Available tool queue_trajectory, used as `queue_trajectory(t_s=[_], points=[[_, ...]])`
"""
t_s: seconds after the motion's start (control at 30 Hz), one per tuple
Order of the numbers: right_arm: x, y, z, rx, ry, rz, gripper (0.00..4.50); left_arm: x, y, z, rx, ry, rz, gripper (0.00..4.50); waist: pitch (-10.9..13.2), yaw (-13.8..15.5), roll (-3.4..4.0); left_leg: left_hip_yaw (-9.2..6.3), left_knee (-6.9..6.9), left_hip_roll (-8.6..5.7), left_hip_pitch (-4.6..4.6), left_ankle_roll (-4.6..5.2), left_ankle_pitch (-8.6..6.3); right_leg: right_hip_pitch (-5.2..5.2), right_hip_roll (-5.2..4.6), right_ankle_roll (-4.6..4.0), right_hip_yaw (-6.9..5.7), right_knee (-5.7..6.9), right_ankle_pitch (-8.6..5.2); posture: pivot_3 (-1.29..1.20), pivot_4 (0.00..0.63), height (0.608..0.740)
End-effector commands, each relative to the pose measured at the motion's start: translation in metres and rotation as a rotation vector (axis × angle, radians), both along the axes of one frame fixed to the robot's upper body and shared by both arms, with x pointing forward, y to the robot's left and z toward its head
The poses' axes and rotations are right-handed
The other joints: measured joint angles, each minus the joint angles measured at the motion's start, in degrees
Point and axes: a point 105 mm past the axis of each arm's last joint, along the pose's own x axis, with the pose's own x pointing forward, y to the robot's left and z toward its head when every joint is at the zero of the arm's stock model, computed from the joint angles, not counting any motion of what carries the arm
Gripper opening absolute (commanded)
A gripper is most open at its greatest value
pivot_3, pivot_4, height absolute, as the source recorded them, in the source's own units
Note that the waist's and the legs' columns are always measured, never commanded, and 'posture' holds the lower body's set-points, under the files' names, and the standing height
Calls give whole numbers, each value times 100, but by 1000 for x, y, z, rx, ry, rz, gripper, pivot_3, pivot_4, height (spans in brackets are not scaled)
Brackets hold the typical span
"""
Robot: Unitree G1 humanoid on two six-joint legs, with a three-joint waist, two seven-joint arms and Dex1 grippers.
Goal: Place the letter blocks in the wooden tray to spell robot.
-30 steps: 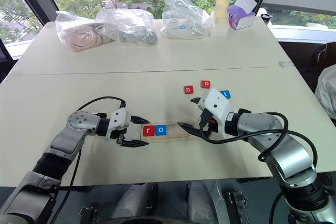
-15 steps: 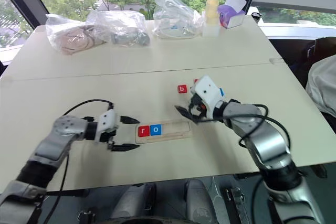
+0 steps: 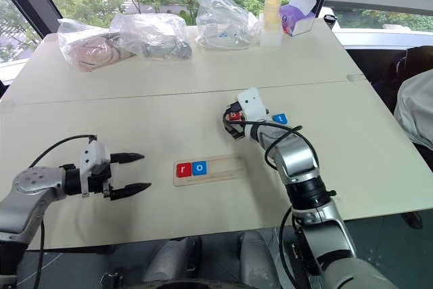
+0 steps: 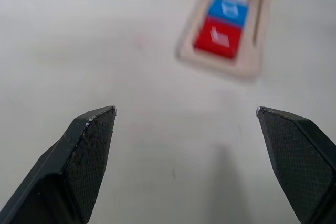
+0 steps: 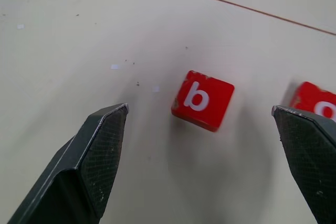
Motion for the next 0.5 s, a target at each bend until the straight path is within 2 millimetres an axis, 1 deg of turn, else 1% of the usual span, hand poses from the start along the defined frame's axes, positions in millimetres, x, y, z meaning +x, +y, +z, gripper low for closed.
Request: queue_trajectory(t_s=[0.03, 0.17, 0.33, 0.43, 0.5], points=[[7, 6, 9, 4, -43, -9, 4500, 1, -5, 13, -28, -42, 14, 4477, 0, -6, 1, 0, 0, 0, 0, 0, 0, 0, 1, 0, 0, 0, 0, 0, 150, 740], [12, 14, 0, 22, -11, -19, 4500, 1, -9, 17, -39, -54, 22, 4477, 0, -24, 1, -1, -2, 0, 1, -1, 1, -1, 4, 0, 0, 2, 0, 0, 150, 740], [18, 21, -8, 42, 32, -60, 4500, 0, -7, 20, -36, -41, 18, 4477, 0, -47, 1, -1, -6, 0, 6, -3, 2, -1, 7, -1, 1, 4, 0, 0, 150, 740], [20, 28, -12, 55, 60, -85, 3609, 2, -8, 20, -38, -52, 23, 4500, 0, -46, 0, 0, -15, 0, 16, -5, 3, 3, 7, -1, 2, 4, 0, 0, 150, 740], [20, 29, -13, 44, 65, -98, 2611, 3, -9, 21, -41, -56, 29, 4500, 0, -46, 0, 1, -18, 0, 18, -6, 4, 3, 7, -1, 3, 3, 0, 0, 150, 740]])
